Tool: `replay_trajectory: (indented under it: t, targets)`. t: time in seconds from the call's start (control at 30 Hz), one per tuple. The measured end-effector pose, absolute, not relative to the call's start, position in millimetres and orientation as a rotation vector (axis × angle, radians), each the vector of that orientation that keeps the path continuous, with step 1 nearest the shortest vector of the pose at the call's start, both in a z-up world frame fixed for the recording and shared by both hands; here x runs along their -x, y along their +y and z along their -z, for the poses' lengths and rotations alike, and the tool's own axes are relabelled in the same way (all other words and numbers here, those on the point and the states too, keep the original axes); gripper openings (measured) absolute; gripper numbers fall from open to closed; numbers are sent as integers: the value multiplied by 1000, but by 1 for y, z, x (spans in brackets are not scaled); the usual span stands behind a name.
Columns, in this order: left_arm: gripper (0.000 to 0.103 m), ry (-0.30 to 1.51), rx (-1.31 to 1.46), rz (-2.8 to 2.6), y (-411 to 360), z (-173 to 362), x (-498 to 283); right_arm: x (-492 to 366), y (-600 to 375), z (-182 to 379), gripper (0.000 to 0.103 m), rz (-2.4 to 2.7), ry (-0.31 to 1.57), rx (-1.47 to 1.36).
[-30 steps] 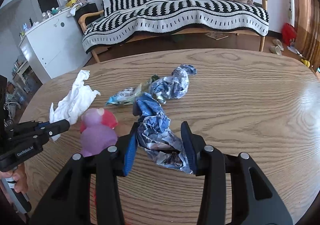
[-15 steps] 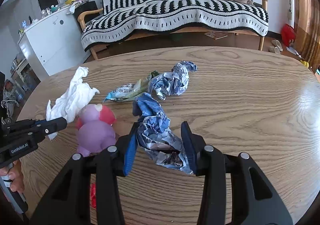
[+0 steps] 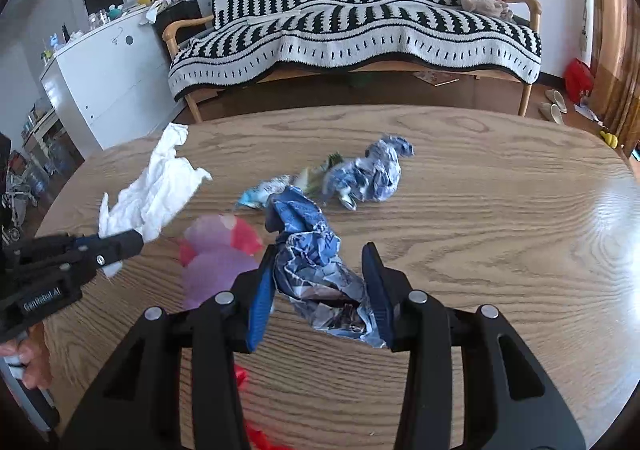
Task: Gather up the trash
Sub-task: 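Carry the bag and foil over the black bin with both grippers, then open both grippers to drop the bag and foil into the bin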
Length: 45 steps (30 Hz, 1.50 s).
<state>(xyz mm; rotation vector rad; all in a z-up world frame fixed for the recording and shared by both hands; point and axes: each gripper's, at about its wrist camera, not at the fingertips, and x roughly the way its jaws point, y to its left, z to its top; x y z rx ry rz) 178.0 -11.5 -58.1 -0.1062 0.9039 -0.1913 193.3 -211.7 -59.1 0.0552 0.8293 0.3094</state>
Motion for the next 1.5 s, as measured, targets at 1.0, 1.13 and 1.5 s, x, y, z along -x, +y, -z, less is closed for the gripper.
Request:
replay_trajectory:
  t: [1.0,1.13,1.5]
  targets:
    - [11,1079,-234,819,-367,119,113,198,-553,109,43,179,870,-566]
    - [11,1110,-286,837,-386,139,113,204,-562,142,43,183,917,-628]
    - [10,1119,-283,866,-386,144,112,197,-570,147,43,210,916,-634]
